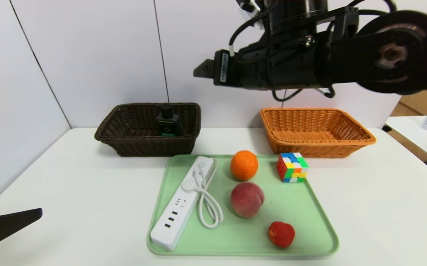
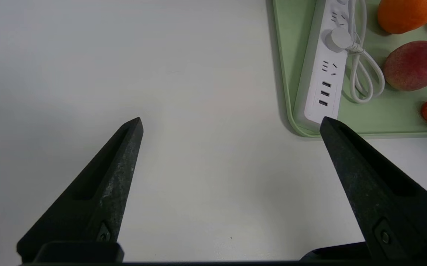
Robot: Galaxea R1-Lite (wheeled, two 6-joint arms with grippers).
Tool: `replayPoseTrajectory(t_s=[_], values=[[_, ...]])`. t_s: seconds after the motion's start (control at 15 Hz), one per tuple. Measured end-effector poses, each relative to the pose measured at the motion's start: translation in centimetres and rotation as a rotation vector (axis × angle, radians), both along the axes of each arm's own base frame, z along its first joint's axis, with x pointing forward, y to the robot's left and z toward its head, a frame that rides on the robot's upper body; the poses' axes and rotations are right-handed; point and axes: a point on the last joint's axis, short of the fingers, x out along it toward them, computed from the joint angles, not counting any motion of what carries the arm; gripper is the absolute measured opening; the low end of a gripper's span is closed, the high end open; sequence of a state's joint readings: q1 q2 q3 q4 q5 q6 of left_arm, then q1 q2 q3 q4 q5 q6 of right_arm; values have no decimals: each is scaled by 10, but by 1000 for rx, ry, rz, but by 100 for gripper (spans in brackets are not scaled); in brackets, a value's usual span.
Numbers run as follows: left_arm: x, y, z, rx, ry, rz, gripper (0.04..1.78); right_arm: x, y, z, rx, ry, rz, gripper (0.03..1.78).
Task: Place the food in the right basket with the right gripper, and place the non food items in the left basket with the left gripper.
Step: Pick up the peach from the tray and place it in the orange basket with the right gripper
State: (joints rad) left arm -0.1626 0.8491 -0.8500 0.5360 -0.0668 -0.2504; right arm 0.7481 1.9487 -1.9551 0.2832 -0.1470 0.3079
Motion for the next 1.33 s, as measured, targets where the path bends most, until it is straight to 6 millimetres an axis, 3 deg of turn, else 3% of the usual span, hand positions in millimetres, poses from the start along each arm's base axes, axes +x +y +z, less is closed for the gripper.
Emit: replayPoseTrajectory(t_s=[0.27,0.53,1.33], values=[[0,-1,1,-19,-4,-14,169,-34,-32,-21,-163,403,-122,165],[0,-1,-2,-22,9,-23,169,-48,-44,-46,-322,676,-190,168],[1,-2,-11,-27,48,-46,169,-14,-10,-111,-410,844,-214,169]])
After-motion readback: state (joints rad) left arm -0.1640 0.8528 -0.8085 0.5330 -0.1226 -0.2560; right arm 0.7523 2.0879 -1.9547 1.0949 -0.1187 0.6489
